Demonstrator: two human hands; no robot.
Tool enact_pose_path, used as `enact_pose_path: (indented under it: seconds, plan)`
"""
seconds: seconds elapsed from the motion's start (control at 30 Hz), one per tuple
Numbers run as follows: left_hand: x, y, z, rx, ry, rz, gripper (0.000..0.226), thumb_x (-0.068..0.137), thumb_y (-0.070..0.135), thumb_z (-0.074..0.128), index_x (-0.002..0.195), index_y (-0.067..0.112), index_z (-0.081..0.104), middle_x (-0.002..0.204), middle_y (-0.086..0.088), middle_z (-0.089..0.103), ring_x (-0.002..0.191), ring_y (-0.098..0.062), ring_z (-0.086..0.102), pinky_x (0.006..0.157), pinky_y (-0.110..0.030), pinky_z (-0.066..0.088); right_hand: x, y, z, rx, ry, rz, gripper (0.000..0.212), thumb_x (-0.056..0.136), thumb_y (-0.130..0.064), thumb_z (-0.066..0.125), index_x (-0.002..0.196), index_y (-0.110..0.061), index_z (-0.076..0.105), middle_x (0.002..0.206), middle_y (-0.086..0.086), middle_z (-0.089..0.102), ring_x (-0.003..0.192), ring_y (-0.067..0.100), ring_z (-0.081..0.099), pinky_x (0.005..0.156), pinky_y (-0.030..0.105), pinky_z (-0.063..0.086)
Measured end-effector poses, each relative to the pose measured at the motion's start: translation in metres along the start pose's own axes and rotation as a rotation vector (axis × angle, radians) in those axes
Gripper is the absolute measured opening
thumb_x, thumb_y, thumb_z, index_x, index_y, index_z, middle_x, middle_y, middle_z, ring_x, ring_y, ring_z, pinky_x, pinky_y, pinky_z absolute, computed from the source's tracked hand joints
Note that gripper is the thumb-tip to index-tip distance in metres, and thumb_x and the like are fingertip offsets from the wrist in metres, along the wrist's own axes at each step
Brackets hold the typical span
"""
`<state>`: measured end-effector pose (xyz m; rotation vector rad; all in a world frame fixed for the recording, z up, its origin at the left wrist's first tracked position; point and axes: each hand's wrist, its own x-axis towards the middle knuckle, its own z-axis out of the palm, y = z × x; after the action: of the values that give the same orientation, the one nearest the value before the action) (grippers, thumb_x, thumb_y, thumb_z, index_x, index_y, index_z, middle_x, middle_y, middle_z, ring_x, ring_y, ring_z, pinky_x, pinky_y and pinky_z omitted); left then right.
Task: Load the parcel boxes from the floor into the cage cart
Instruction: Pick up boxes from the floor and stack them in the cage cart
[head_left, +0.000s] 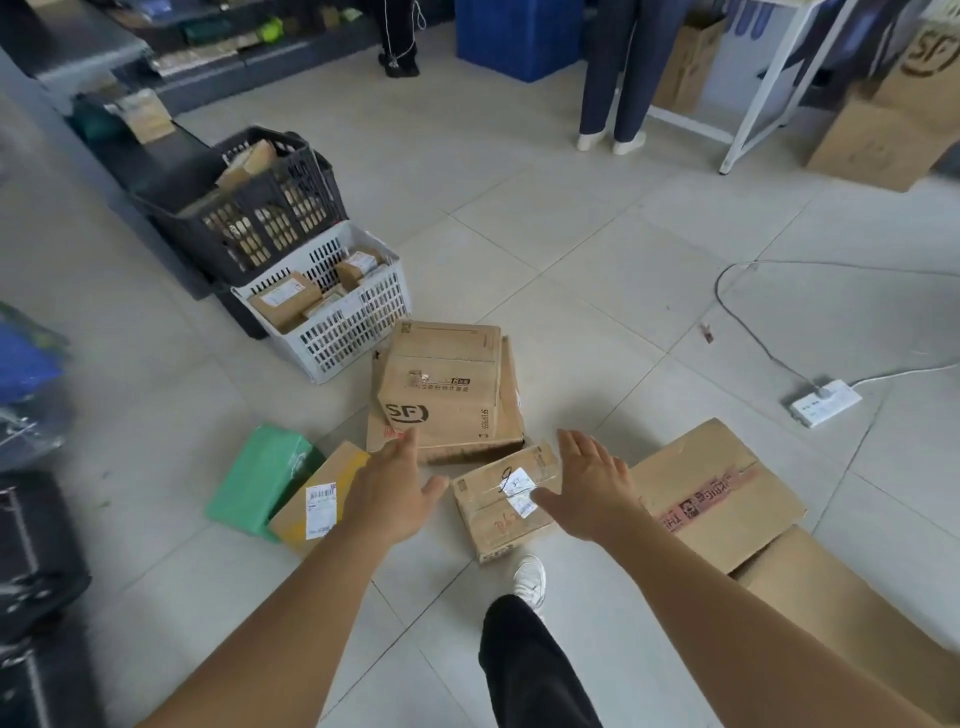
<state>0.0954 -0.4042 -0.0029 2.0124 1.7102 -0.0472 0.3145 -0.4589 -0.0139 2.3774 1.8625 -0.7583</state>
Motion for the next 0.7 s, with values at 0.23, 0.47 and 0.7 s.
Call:
enact_pose_path:
  seconds: [0.23,0.47,0.7]
  plan:
    - [0.121,-0.017,-0.018,-0.040,-0.054,-0.125,0.075,0.094,0.040,0.049,0.155,0.017,0.011,0.151,-0.004,0.035,0.133,-0.023,0.040,0.106,-0.038,0.038,0.129,-0.024,-0.009,0.094,-0.082,0.018,0.082,0.092,-0.050,0.056,0.153,-0.015,0.015,0.160,0.001,0.021,0.145,0.023,0.023,0.114,0.040,0.024]
    - [0.228,-0.045,-0.013,-0.045,-0.063,-0.185,0.075,0.095,0.038,0.052,0.155,0.016,0.012,0.152,-0.005,0.036,0.134,-0.025,0.040,0.106,-0.041,0.040,0.243,-0.034,-0.005,0.169,-0.160,0.085,0.081,0.091,-0.043,0.057,0.153,-0.015,0.013,0.155,0.002,0.028,0.141,0.025,0.030,0.111,0.039,0.029]
    - [0.333,-0.087,0.011,-0.058,-0.164,-0.215,0.080,0.093,0.042,0.055,0.155,0.022,0.009,0.151,-0.006,0.037,0.135,-0.026,0.041,0.107,-0.044,0.041,0.338,-0.039,0.029,0.210,-0.248,0.195,0.089,0.091,-0.044,0.057,0.156,-0.013,0.005,0.159,0.005,0.023,0.143,0.028,0.026,0.113,0.043,0.027]
